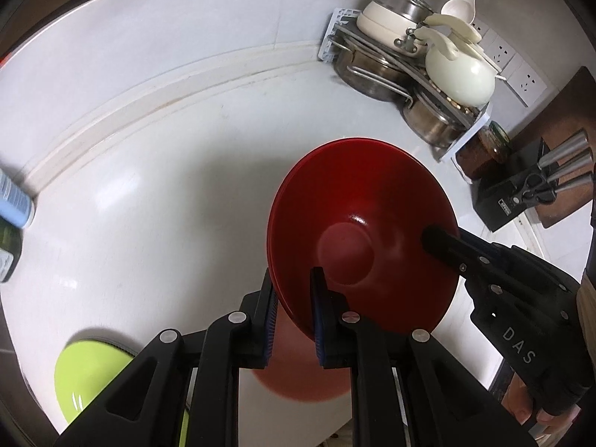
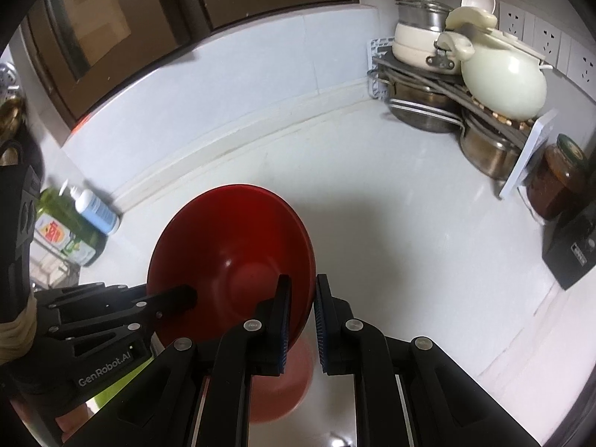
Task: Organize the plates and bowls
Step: 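Lift the red bowl with both grippers and carry it over the pink bowl, then lower the red bowl into the pink bowl and open both grippers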
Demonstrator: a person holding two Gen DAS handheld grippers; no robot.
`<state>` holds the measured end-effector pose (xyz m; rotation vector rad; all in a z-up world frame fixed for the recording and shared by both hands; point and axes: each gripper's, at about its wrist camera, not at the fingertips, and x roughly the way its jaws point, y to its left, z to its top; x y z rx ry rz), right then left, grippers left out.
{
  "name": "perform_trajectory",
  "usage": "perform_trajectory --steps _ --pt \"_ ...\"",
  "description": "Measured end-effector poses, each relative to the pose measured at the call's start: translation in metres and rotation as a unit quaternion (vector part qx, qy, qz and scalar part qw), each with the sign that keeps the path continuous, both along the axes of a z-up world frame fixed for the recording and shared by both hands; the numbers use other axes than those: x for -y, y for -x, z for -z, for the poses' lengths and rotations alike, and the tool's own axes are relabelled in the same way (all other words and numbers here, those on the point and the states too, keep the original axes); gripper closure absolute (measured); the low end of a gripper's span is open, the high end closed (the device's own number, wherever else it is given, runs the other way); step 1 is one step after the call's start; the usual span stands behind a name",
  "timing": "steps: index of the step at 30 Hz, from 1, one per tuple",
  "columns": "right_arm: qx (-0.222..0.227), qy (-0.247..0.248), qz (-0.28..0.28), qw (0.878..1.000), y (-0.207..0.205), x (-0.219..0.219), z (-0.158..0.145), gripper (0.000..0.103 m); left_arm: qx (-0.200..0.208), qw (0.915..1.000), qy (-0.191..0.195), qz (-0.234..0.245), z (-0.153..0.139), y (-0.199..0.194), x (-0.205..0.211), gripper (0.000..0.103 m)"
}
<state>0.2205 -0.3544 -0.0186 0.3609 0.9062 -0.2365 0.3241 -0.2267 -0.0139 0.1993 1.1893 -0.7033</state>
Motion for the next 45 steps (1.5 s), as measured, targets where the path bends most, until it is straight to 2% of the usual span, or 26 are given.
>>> perform_trajectory --steps 19,25,38,45 --pt "-0.052 -0.021 -0.016 0.998 0.025 -0.028 0.044 0.089 -0.051 0.9983 -0.028 0.005 0.039 0.032 -0.033 0.085" --pt "-0.066 -0.034 -0.022 0.997 0.025 -0.029 0.058 0.089 -0.053 0.9979 -0.038 0.001 0.049 0.033 -0.034 0.085" --pt "-0.078 -0.024 -0.038 0.996 0.023 -0.030 0.073 0.089 -0.069 0.9963 -0.051 -0.005 0.064 0.032 -0.034 0.085" --pt "-0.084 -0.020 -0.048 0.995 0.021 -0.029 0.077 0.089 -0.058 0.9969 -0.052 -0.005 0.065 0.033 -0.033 0.082"
